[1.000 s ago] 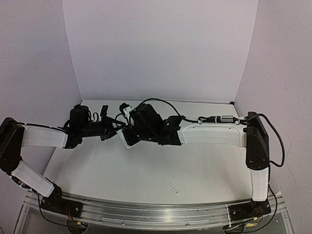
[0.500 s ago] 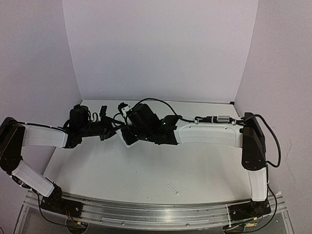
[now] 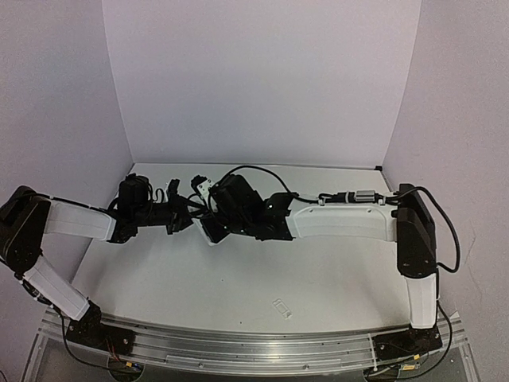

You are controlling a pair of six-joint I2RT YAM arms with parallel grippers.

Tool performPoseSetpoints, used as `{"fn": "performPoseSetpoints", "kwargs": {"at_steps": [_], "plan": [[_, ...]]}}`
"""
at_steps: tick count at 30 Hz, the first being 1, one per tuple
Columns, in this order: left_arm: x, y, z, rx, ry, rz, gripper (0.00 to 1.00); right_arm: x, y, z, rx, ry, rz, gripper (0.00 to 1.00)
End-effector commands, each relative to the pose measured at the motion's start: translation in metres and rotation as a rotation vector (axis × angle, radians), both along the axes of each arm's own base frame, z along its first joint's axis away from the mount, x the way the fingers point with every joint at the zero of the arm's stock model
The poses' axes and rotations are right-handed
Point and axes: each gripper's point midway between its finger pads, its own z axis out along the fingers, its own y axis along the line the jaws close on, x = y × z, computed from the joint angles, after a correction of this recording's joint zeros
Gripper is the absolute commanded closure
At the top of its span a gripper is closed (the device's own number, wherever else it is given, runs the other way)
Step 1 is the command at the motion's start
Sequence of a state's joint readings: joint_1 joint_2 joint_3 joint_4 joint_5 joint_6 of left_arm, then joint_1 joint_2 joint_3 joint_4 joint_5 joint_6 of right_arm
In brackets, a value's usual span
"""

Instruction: Load the batteries into the remote control

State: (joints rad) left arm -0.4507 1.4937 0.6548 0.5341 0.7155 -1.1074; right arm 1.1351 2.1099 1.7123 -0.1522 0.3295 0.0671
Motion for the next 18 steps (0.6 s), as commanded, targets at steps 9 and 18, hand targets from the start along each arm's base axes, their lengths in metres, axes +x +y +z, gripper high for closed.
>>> {"fn": "performPoseSetpoints", "kwargs": {"at_steps": [9, 18], "plan": [[-0.03, -0.017, 0.189, -0.346, -0.536, -0.184, 1.0, -0.084, -0.066, -0.167, -0.523, 0.309, 0.178, 0.86], [-0.026, -0.018, 0.178, -0.319, -0.522, -0.165, 1.0, -0.077, -0.064, -0.143, -0.476, 0.281, 0.133, 0.83]]}}
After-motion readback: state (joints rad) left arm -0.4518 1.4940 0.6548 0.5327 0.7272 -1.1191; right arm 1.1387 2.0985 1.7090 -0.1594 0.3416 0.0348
